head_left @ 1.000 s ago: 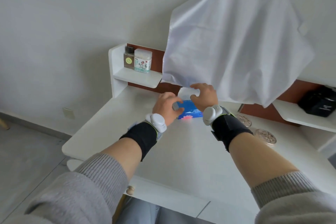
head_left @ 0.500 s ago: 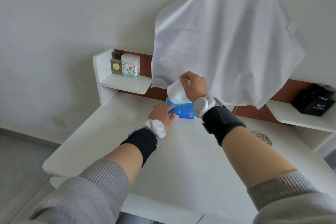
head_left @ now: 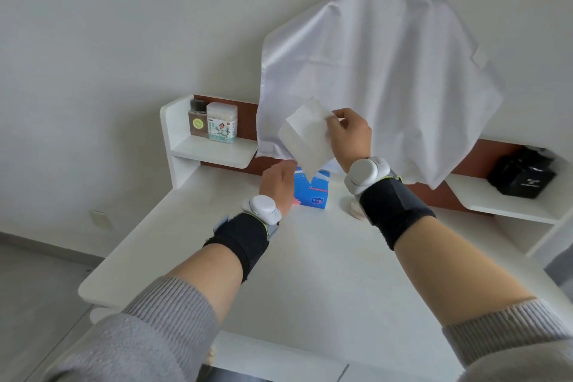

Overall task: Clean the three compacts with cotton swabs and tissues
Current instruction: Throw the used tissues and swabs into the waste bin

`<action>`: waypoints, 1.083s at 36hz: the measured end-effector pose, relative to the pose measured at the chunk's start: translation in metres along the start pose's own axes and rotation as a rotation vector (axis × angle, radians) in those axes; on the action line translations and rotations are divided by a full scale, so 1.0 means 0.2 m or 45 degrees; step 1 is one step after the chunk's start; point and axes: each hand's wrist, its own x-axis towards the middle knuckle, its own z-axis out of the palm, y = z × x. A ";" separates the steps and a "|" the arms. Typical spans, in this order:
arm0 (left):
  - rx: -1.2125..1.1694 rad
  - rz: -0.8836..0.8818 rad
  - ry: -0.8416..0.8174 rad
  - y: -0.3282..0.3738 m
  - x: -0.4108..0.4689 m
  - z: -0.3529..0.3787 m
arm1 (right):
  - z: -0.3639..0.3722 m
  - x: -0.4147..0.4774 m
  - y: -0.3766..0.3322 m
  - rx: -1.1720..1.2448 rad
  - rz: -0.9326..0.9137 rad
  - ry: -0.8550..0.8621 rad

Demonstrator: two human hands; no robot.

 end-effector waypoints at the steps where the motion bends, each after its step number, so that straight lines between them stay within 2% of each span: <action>1: -0.052 -0.002 0.026 0.03 -0.01 -0.03 | -0.02 -0.01 -0.01 0.039 0.030 -0.011; 3: -0.222 -0.073 0.103 0.09 -0.02 -0.05 | -0.06 -0.02 -0.01 0.110 0.093 -0.046; 5: -0.689 -0.276 0.099 0.19 -0.06 -0.09 | -0.11 -0.05 -0.03 0.152 0.139 -0.099; 7: -1.129 -0.527 -0.092 0.28 -0.07 -0.13 | -0.16 -0.08 -0.05 0.177 0.166 -0.180; 9: -1.276 -0.595 -0.329 0.35 -0.09 -0.16 | -0.21 -0.12 -0.06 0.193 0.172 -0.281; 11: -1.379 -0.610 -0.457 0.39 -0.13 -0.18 | -0.27 -0.17 -0.07 0.189 0.178 -0.331; 13: -1.421 -0.573 -0.494 0.41 -0.14 -0.18 | -0.31 -0.19 -0.08 0.161 0.191 -0.358; 16: -1.372 -0.507 -0.433 0.47 -0.18 -0.17 | -0.37 -0.22 -0.07 0.082 0.249 -0.347; 19: -1.320 -0.520 -0.386 0.53 -0.23 -0.15 | -0.45 -0.27 -0.03 -0.162 0.303 -0.243; 21: -1.308 -0.546 -0.453 0.57 -0.27 -0.13 | -0.50 -0.34 -0.01 -0.360 0.224 -0.105; 24: -1.285 -0.563 -0.544 0.63 -0.32 -0.09 | -0.55 -0.47 0.03 -0.525 -0.083 0.071; 27: -1.280 -0.581 -0.630 0.71 -0.40 -0.04 | -0.59 -0.60 0.09 -0.558 -0.235 0.075; 32: -1.445 -0.676 -0.707 0.80 -0.53 0.06 | -0.70 -0.71 0.19 -0.500 -0.163 0.152; 36: -1.570 -0.707 -0.867 0.86 -0.62 0.15 | -0.80 -0.81 0.25 -0.556 -0.196 0.243; 39: -1.489 -0.670 -1.022 0.91 -0.69 0.23 | -0.88 -0.89 0.32 -0.633 -0.122 0.242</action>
